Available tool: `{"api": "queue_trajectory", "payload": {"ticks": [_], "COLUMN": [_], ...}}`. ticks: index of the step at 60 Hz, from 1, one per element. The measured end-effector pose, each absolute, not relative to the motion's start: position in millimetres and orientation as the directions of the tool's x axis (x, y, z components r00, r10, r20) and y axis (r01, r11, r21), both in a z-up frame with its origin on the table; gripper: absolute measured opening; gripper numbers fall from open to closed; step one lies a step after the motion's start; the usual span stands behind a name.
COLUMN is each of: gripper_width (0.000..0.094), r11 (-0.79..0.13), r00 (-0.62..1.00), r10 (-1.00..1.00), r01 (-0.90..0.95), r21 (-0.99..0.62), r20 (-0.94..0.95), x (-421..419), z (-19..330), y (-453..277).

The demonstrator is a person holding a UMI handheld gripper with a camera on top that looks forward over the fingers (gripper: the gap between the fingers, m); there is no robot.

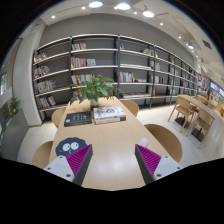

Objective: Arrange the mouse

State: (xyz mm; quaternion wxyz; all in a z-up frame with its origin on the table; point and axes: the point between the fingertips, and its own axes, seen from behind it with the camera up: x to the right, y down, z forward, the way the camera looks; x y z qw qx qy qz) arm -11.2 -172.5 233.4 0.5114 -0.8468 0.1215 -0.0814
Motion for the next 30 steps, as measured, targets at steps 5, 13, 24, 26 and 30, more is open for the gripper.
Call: {"api": "queue_trajectory", "payload": {"ticks": [5, 13, 24, 26, 30], "gripper_width": [0.0864, 0.0862, 0.0864, 0.0866, 0.0864], "r11": [-0.471, -0.510, -0.600, -0.613, -0.643], "r00": [0.961, 0.973, 0.972, 0.972, 0.969], "r10": [-0.277, -0.230, -0.232, -0.235, -0.245], "r01": [-0.120, -0.104, -0.121, -0.128, -0.141], "r21": [-0.874, -0.854, -0.791, -0.780, -0.752], "r20": [0.017, 0.019, 0.028, 0.026, 0.027], "x": [-17.5, 0.7, 57.4, 75.6, 105.3], "z": [232.5, 181.7, 100.0, 96.5, 72.3], "y": [-169.9, -172.5, -178.4, -188.8, -183.4]}}
